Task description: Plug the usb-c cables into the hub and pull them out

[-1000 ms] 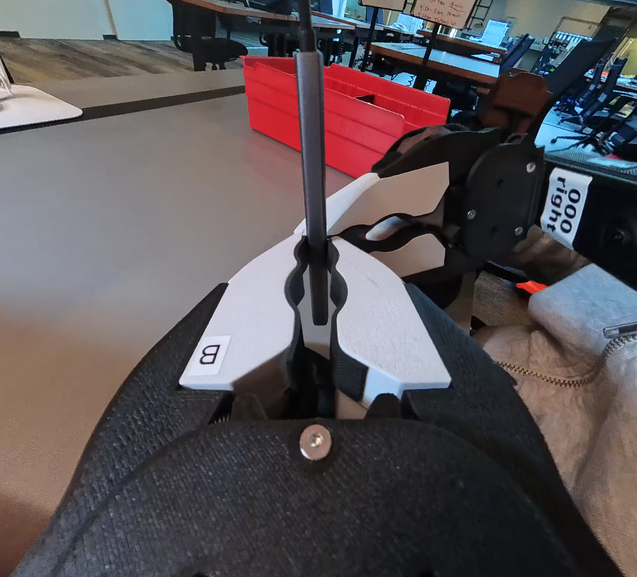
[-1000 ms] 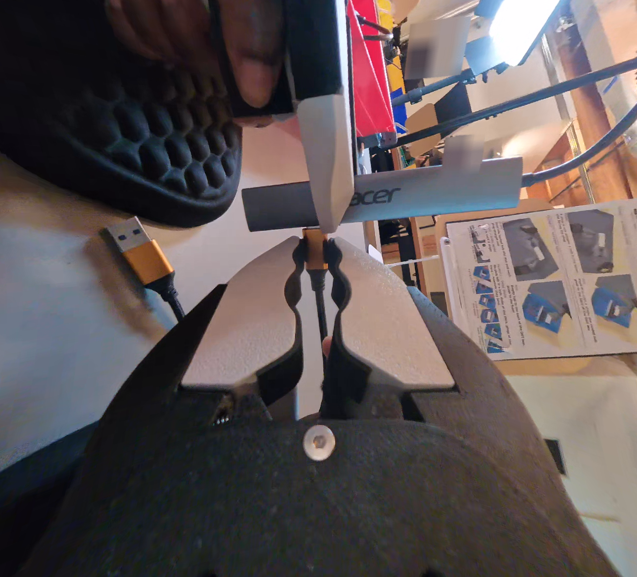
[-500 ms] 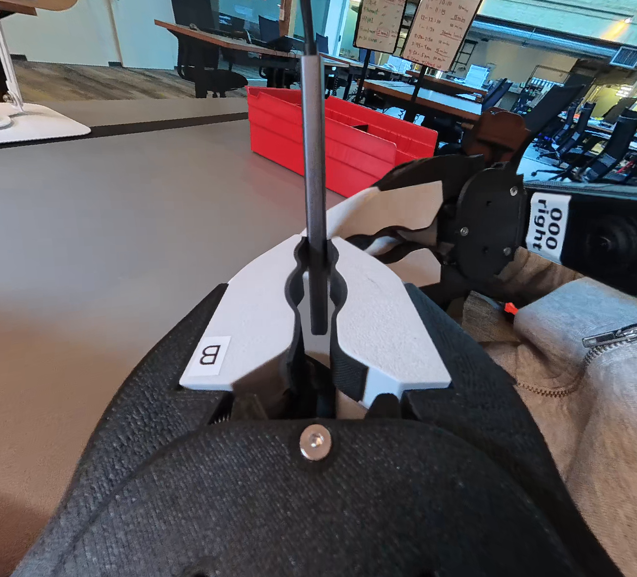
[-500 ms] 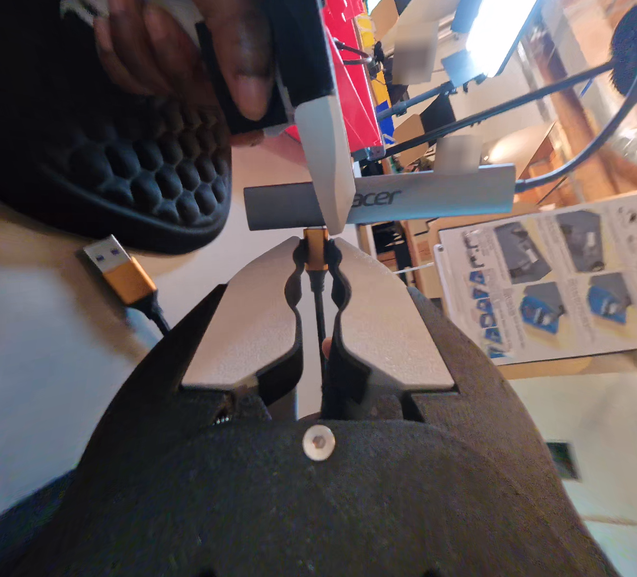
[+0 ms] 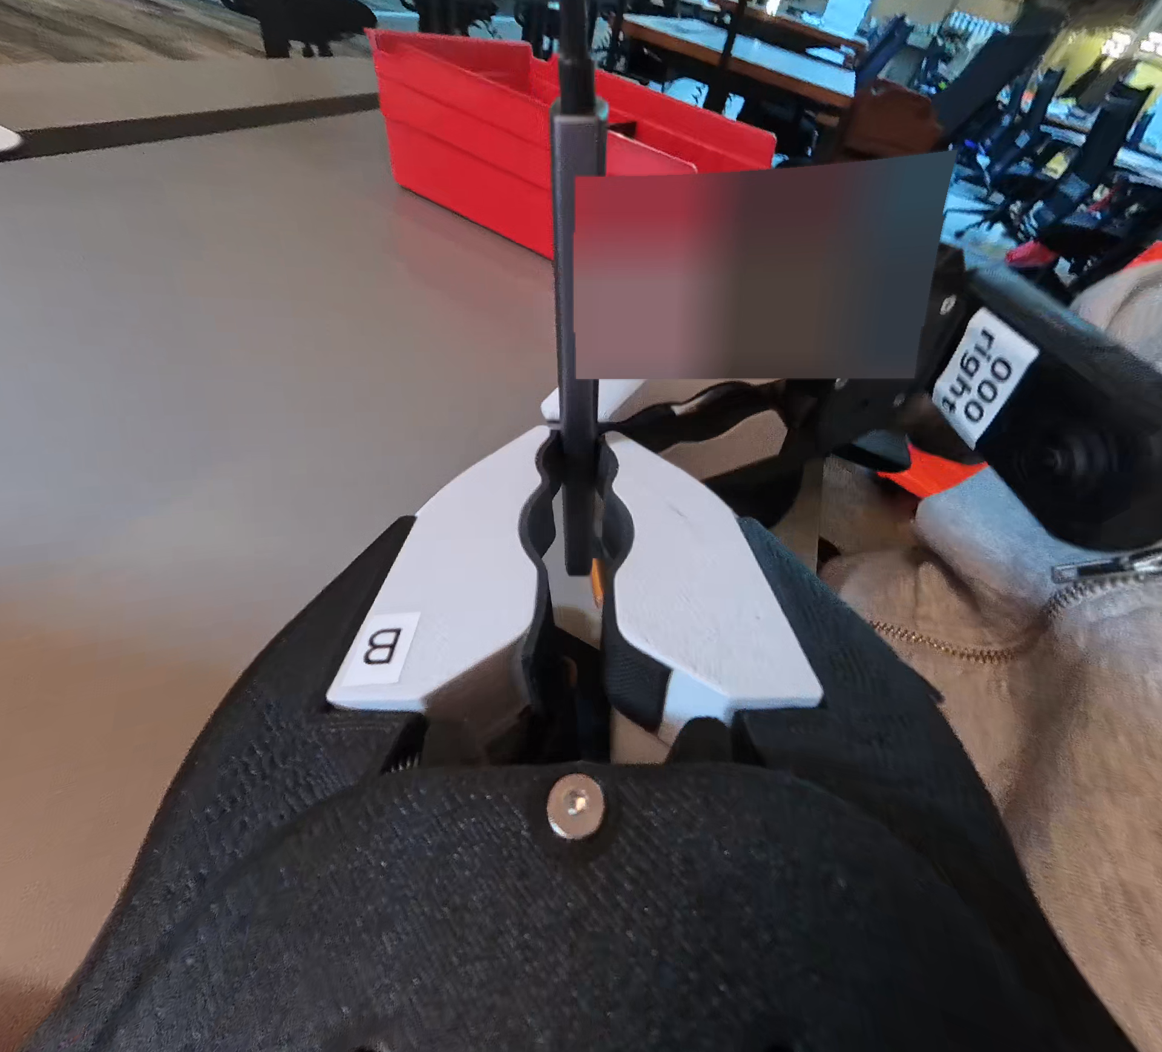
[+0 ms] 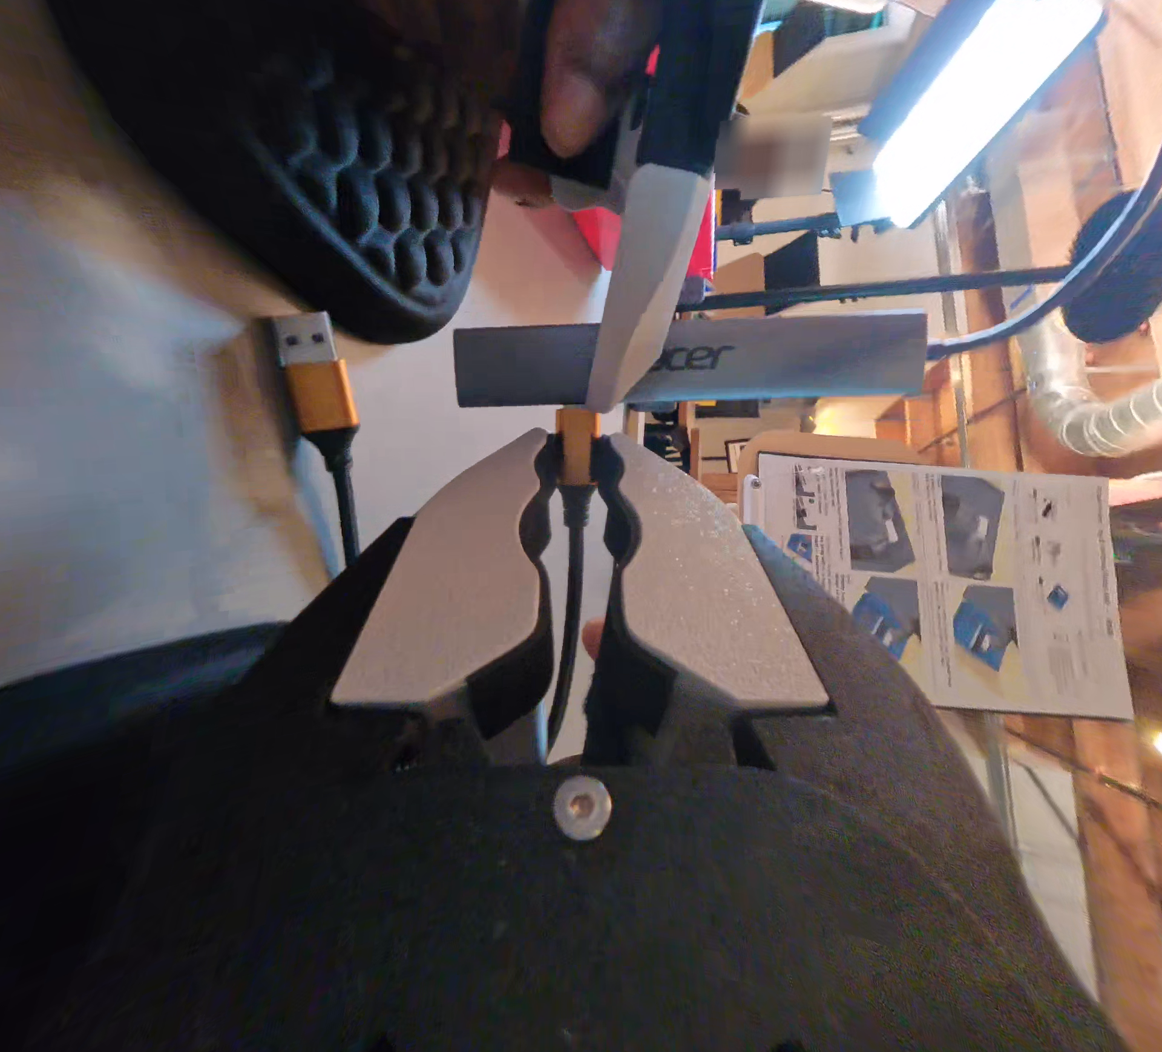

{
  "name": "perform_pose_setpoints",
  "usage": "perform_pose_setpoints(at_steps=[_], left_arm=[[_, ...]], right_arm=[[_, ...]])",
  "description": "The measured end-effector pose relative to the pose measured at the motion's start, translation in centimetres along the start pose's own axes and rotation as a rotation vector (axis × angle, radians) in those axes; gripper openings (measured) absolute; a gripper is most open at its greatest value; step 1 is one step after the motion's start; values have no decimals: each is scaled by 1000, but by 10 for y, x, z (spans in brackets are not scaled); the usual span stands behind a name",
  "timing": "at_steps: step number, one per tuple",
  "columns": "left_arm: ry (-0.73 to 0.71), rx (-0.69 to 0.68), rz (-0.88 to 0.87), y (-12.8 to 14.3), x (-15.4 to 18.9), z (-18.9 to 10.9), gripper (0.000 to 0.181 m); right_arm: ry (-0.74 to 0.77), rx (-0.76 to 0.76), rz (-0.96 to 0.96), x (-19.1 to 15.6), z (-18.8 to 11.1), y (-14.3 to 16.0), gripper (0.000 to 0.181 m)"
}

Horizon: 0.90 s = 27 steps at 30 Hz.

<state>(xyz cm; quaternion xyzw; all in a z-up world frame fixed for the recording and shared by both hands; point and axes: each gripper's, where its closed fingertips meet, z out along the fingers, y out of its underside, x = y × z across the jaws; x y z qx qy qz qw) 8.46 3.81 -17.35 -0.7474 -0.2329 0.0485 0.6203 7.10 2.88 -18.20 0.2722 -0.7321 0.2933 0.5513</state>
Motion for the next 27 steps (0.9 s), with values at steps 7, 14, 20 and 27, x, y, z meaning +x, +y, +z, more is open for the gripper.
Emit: perform_pose_setpoints(at_steps=[7, 14, 20, 27], left_arm=[[-78, 94, -22, -11, -14, -14, 10], [-76, 81, 26, -9, -10, -9, 10], [-67, 103, 31, -10, -8, -11, 10], [-72, 11, 48, -1, -8, -2, 10]], right_arm=[[-41, 39, 495, 2, 15, -6, 13], [11, 67, 498, 11, 12, -14, 12], [38, 78, 292, 15, 11, -15, 12], [40, 63, 84, 11, 9, -5, 13]])
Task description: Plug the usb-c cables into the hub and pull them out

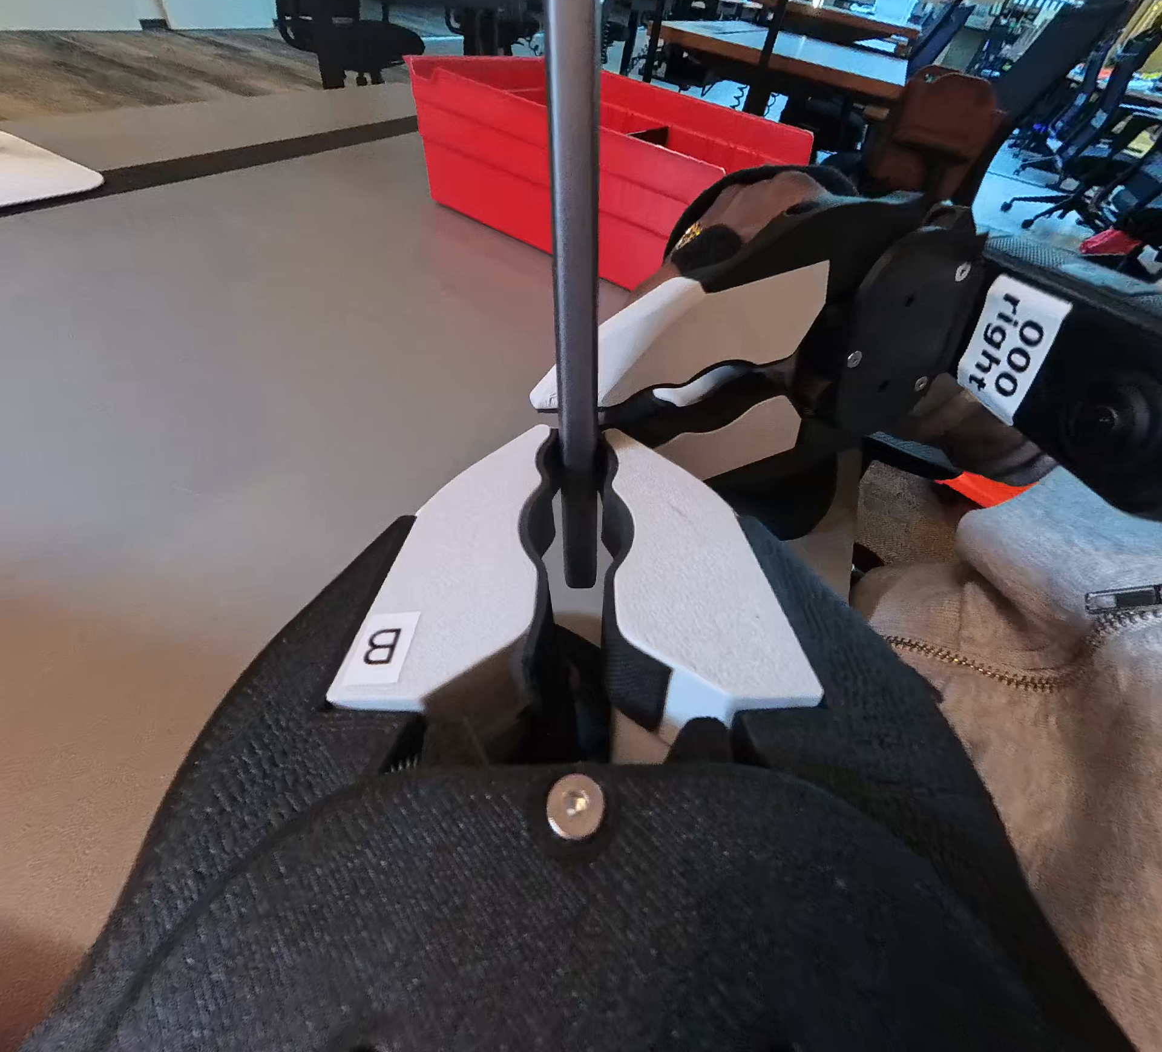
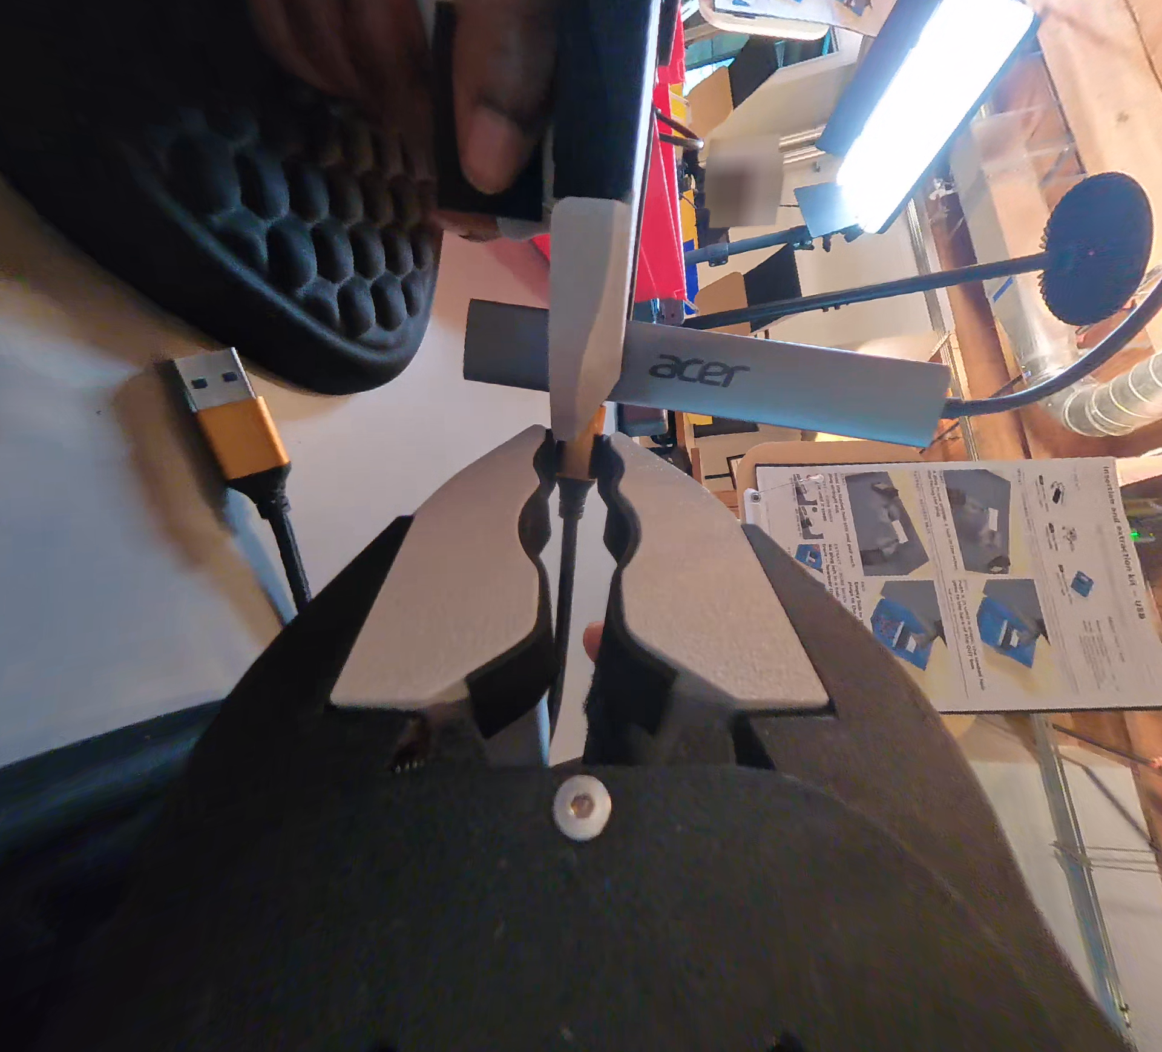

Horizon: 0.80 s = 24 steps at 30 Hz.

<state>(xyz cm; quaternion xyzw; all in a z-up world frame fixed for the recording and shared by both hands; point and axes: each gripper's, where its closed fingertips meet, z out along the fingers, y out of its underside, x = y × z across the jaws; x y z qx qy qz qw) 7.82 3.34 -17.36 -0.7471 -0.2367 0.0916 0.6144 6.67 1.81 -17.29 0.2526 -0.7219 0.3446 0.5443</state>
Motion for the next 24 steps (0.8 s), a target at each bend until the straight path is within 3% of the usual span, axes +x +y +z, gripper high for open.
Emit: perform_pose_setpoints(at_steps=[4, 6, 11, 17, 24], left_arm=[[34, -31, -24, 5, 1, 0, 10], [93, -64, -21, 9, 9, 2, 9], [145, -164, -48, 18, 12, 10, 11], [168, -76, -90, 8, 10, 1, 10], [123, -131, -28, 15, 12, 6, 10]], right_arm=[[14, -21, 86, -8, -2, -1, 13], [-49, 10, 141, -14, -10, -3, 12], [-140, -20, 11, -19, -13, 5, 13], [-31, 1, 86, -11, -11, -2, 12], [-41, 36, 0, -14, -13, 5, 13]])
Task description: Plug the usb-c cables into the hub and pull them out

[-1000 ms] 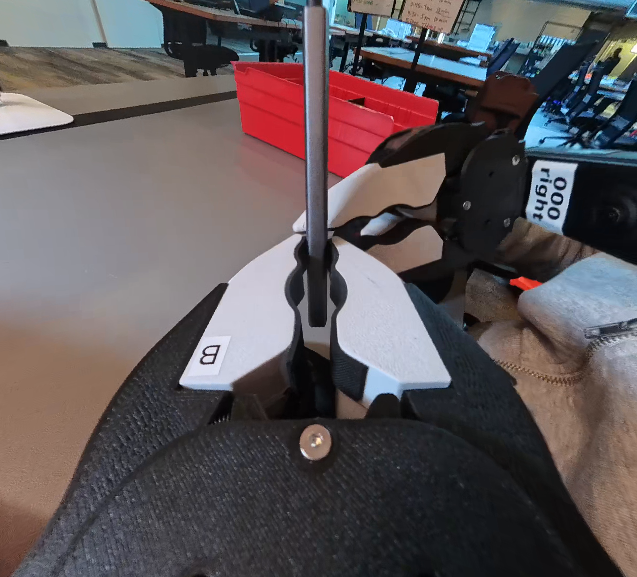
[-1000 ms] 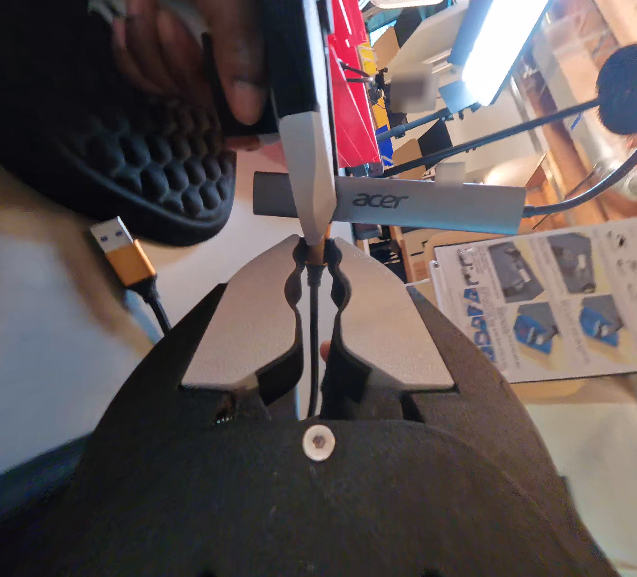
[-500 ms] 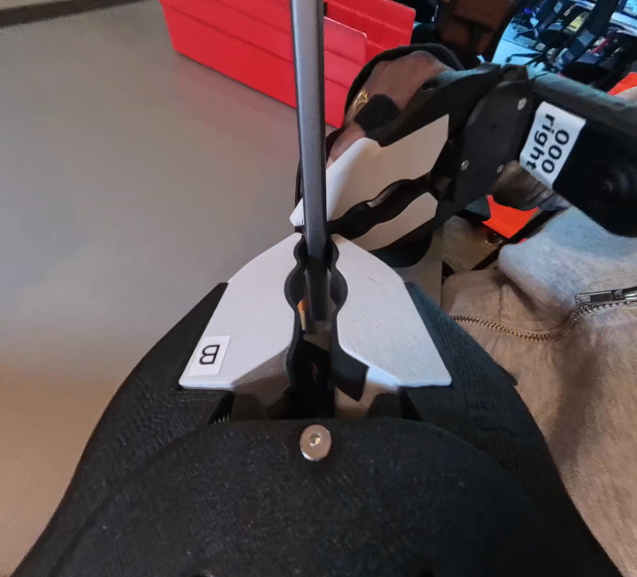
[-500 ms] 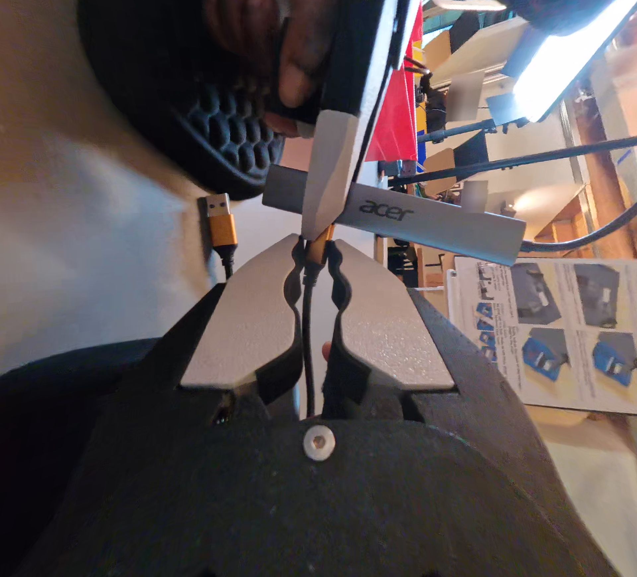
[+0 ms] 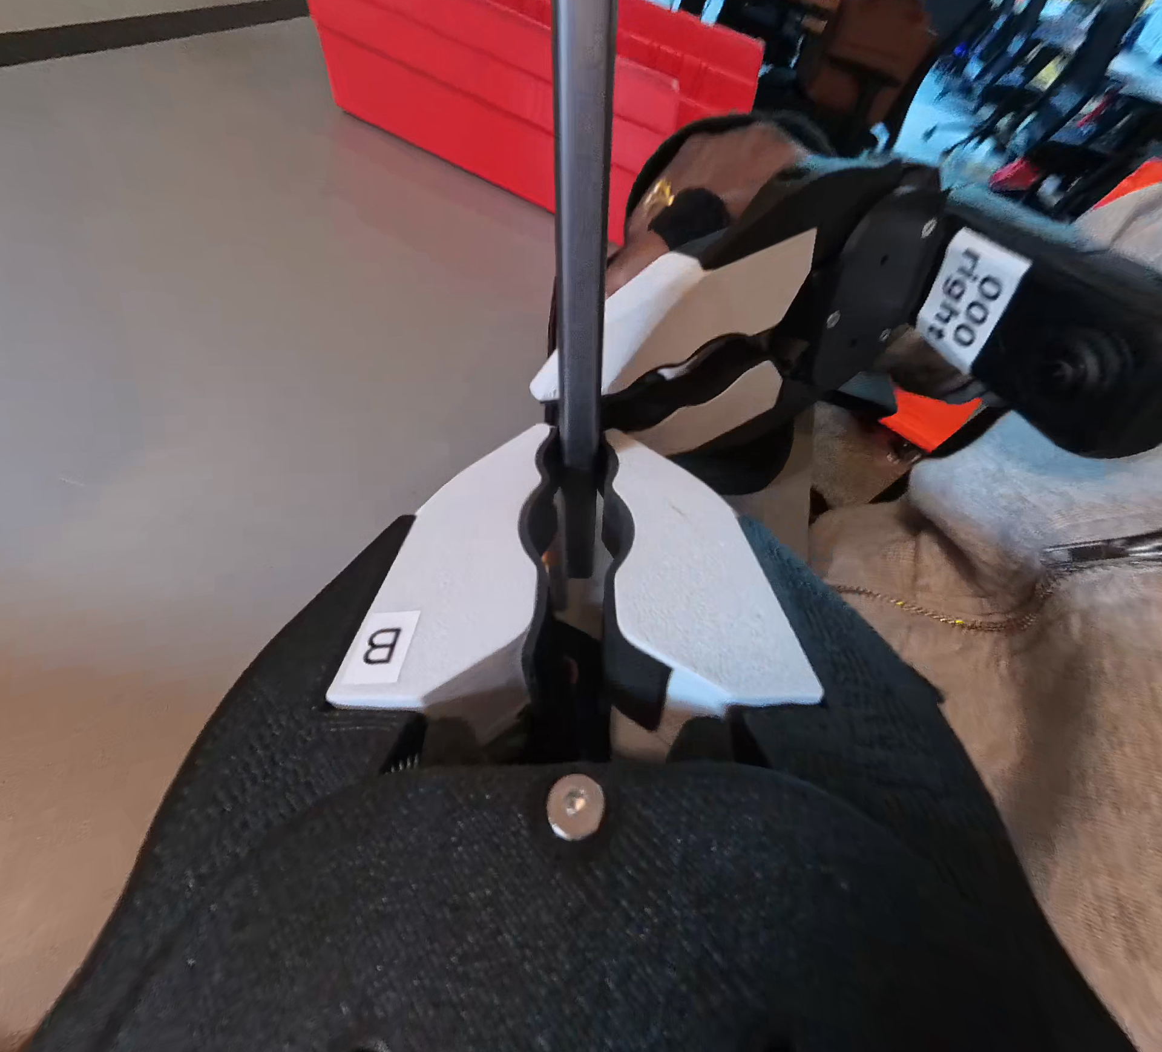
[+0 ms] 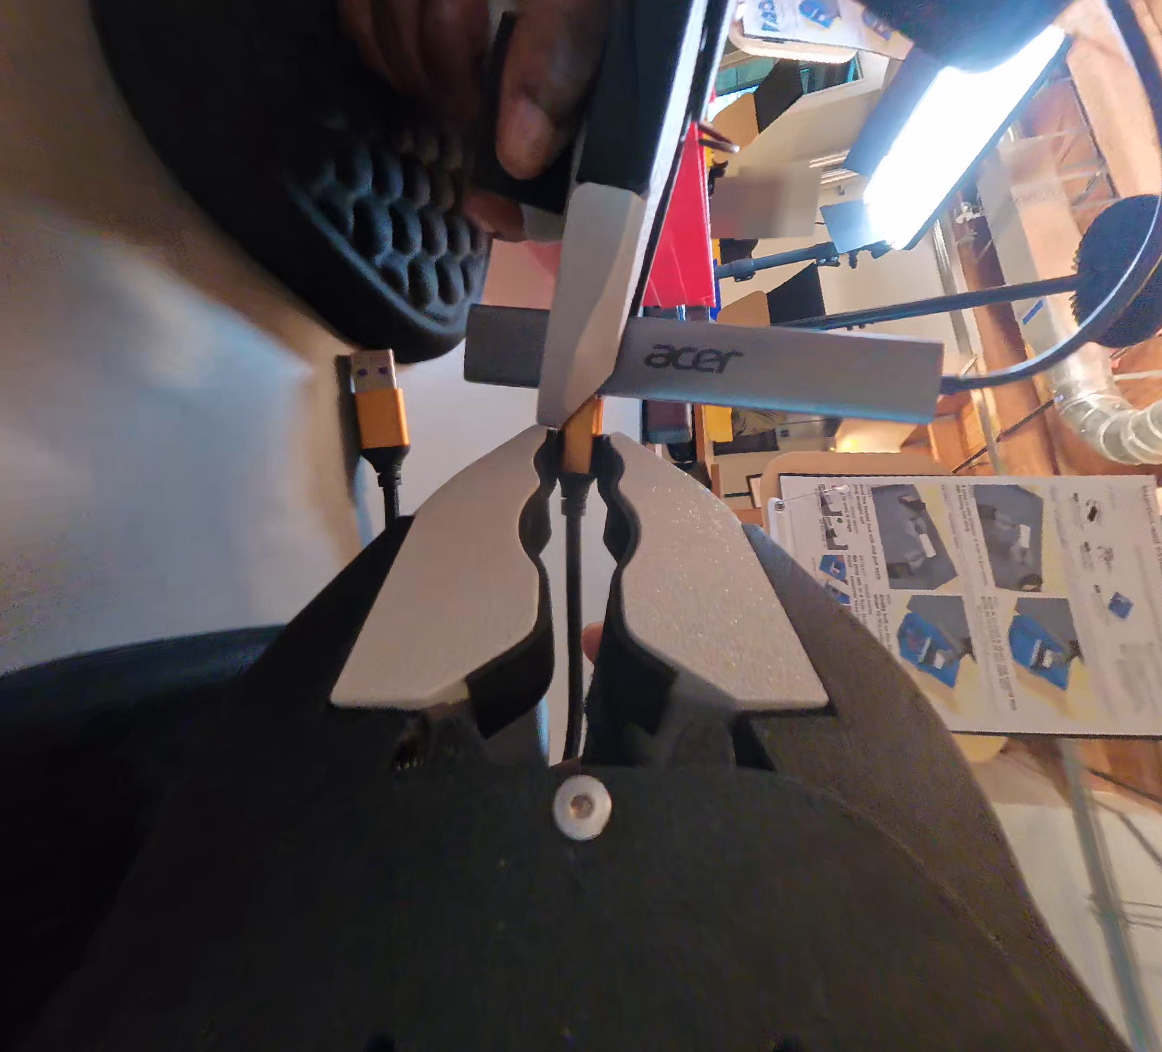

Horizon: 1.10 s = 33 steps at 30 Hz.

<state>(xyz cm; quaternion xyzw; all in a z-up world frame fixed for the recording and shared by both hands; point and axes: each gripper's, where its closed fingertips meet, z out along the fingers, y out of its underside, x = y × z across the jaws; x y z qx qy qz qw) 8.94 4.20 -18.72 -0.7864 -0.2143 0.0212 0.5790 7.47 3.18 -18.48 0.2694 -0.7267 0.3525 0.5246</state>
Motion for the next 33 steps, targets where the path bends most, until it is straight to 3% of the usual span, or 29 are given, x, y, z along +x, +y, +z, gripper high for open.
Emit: perform_pose_setpoints(at_steps=[4, 13, 20, 26, 33], left_arm=[[-39, -88, 35, 10, -1, 8, 10], [6, -86, -35, 10, -1, 7, 10], [46, -58, -53, 6, 3, 5, 10], [38, 8, -41, -1, 3, 0, 13], [-1, 57, 28, -5, 6, -5, 10]], right_arm=[[-14, -56, -108, -5, -1, 7, 13], [0, -123, -48, -8, 11, 10, 14], [-48, -110, 116, -8, 10, 7, 12], [-61, -85, 378, -2, 11, 5, 12], [-25, -43, 273, 4, 8, -2, 12]])
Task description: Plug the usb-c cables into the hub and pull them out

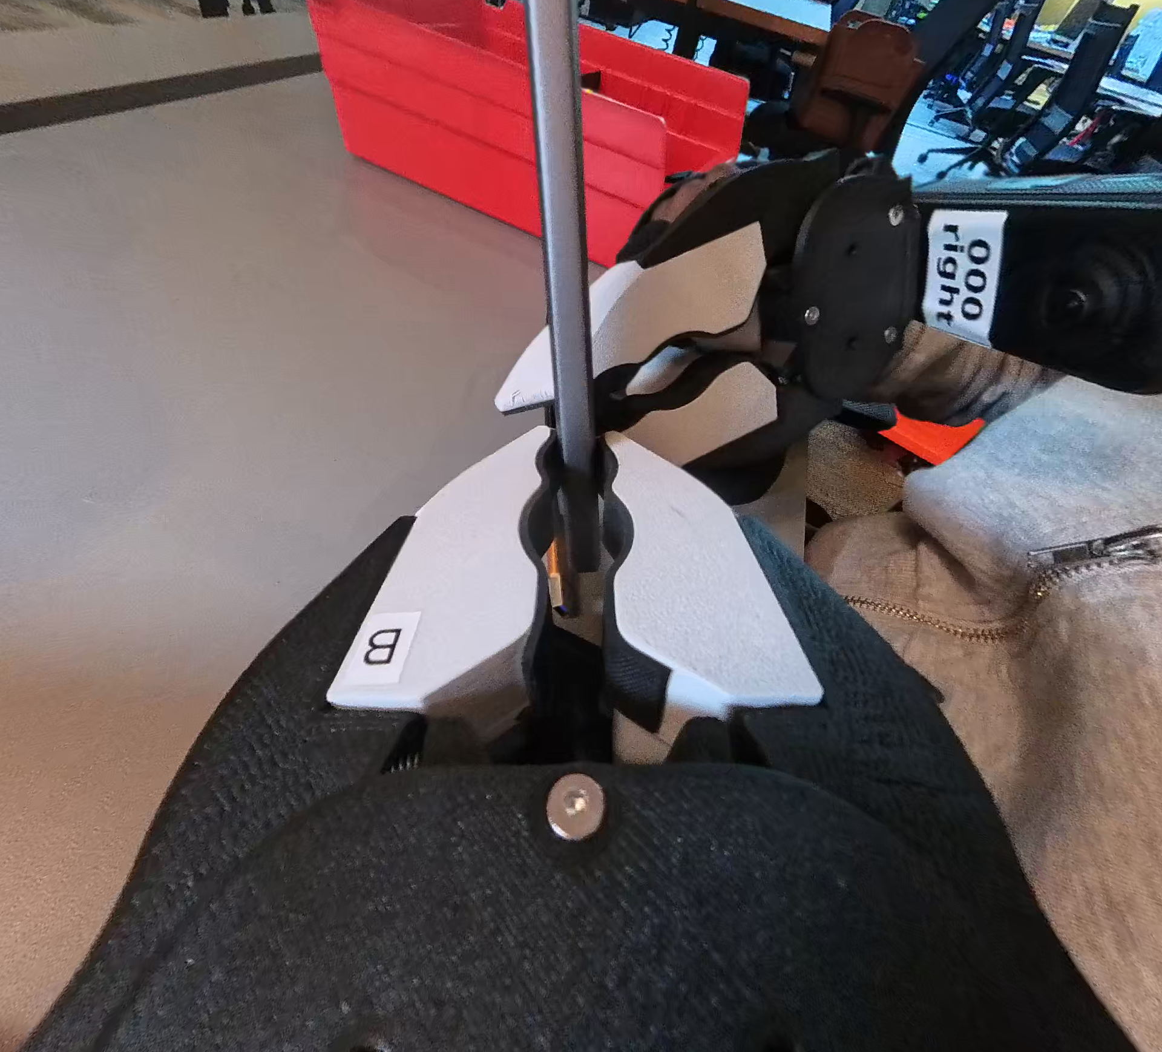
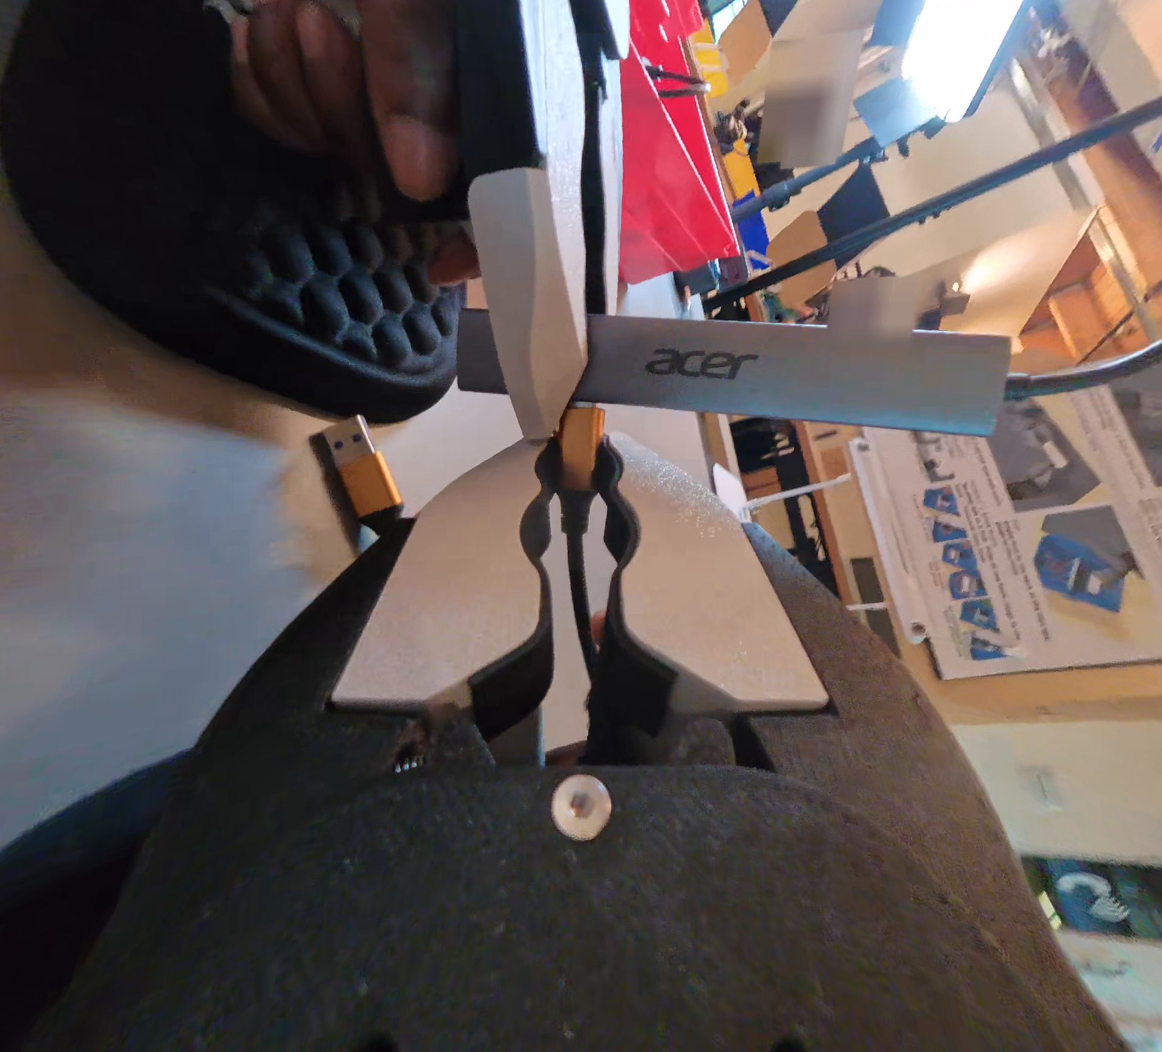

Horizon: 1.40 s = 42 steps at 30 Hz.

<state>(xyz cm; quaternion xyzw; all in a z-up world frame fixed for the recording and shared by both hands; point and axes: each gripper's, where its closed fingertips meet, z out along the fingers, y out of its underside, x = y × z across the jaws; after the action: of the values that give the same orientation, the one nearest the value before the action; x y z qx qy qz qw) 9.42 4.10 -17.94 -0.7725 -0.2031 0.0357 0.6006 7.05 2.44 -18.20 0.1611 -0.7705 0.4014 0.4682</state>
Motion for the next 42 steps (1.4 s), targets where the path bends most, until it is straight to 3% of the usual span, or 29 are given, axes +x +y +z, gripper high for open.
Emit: perform_pose_setpoints(at_steps=[6, 17, 23, 32, 33, 35, 36, 37, 40, 42], left_arm=[[24, -59, 2, 5, 3, 5, 10], [40, -132, 51, 15, 7, 9, 10], [74, -49, 7, 5, 9, 2, 10], [124, -102, -54, 8, 12, 10, 10], [111, -118, -65, 10, 11, 8, 10], [81, -9, -218, 0, -13, -18, 10], [87, 77, -284, -6, -23, -31, 9], [76, 67, -290, -6, -24, -32, 9], [63, -9, -173, -6, -10, -13, 10], [56, -21, -154, -4, -9, -7, 10]], right_arm=[[-4, 21, -243, 2, -5, 4, 13], [3, 28, -195, -9, -12, 10, 13], [-54, 77, 36, -8, -9, 5, 12], [-50, 20, -64, -8, -14, 12, 12], [-16, -66, -76, -2, -15, 28, 11], [68, -327, -116, 27, -37, 104, 12], [54, -227, 48, 34, -48, 97, 11], [45, -98, 194, 43, -55, 69, 11], [75, 35, 172, 59, -57, 24, 12], [75, 127, 257, 66, -59, 4, 12]])
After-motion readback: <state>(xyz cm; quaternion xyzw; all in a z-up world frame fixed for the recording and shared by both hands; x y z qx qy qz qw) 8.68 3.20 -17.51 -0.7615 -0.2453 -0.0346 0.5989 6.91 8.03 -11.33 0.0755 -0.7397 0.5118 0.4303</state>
